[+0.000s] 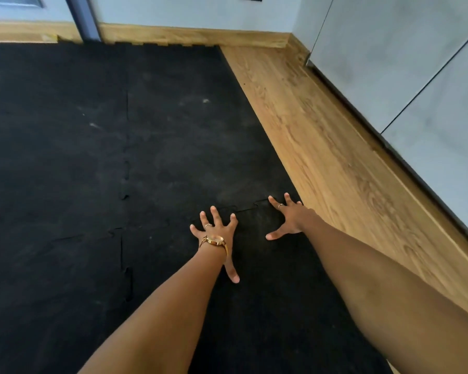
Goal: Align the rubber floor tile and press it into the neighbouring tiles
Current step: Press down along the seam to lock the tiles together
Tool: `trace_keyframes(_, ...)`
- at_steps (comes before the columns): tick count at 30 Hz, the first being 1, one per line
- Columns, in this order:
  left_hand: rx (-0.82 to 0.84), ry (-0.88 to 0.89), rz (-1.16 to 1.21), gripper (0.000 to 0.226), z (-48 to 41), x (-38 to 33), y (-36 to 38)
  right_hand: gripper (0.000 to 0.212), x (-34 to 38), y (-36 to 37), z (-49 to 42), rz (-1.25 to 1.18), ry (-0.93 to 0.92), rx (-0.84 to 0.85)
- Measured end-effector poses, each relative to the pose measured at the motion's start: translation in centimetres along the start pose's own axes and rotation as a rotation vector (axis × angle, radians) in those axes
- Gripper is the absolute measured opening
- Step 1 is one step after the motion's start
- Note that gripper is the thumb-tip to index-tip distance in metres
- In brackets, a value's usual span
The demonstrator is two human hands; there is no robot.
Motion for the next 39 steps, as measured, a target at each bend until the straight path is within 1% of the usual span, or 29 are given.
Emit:
trace_keyframes(2,-0.009,0.029,0.04,0.152,0.6,0.1,-0.2,0.116,1.4,0.2,0.9,-0.013,0.045,-0.014)
trace_keyframes(3,-0.021,0.052,0.055,0.15,1.2,0.5,-0.4,0.111,2.7,0.3,1.7,-0.026,0.037,-0.022)
trace_keyframes(5,-0.044,0.084,0.05,0.149,2.8,2.4,0.1,0.106,6.5,0.7,3.5,-0.081,-0.069,0.022)
trace_keyframes(7,-0.069,0.035,0.023,0.154,4.6,5.7,1.6,0.112,11.0,1.8,5.7,-0.106,-0.225,0.082)
trace_keyframes(10,-0.089,-0.12,-0.011,0.164,8.2,12.2,4.5,0.13,18.1,4.2,8.8,0.041,-0.406,0.103)
trace_keyframes(12,-0.084,-0.153,0.006,0.168,9.6,15.6,5.7,0.14,21.7,5.7,9.6,0.106,-0.428,0.1)
trace_keyframes(13,-0.088,-0.136,0.021,0.168,9.7,16.7,6.1,0.144,22.9,6.2,9.5,0.122,-0.409,0.087)
trace_keyframes(16,-0.151,-0.062,0.029,0.169,9.2,18.0,6.5,0.149,23.7,6.7,8.6,0.112,-0.353,0.029)
trace_keyframes(22,-0.153,-0.067,0.032,0.167,10.7,17.8,5.9,0.147,23.7,6.2,10.2,0.069,-0.333,0.029)
trace_keyframes(25,-0.136,-0.068,0.04,0.162,11.8,17.3,6.0,0.14,24.1,6.4,11.6,0.01,-0.295,0.087)
trace_keyframes(27,-0.098,-0.044,-0.009,0.161,12.8,16.8,7.0,0.134,24.6,7.4,13.0,-0.03,-0.293,0.154)
trace_keyframes(30,-0.078,-0.02,-0.073,0.161,14.5,15.6,9.6,0.145,25.8,11.3,16.7,-0.018,-0.315,0.223)
trace_keyframes(32,-0.094,-0.049,-0.098,0.162,14.7,15.3,10.7,0.15,26.3,13.8,18.4,0.015,-0.306,0.194)
trace_keyframes(35,-0.113,-0.076,-0.126,0.164,14.2,15.3,10.8,0.152,26.7,14.5,18.7,0.041,-0.291,0.112)
trace_keyframes(39,-0.054,-0.157,-0.079,0.164,14.3,14.3,10.6,0.152,26.6,14.3,18.8,0.029,-0.298,0.086)
Point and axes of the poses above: each hand's wrist, its own z-axis away from the middle knuckle, its own y-axis out of the palm, x = y × z, the point moved 4 cm from there along -z, towards the middle knuckle, and after that the axes turned 2 degrees about y, right-handed, at the moved point
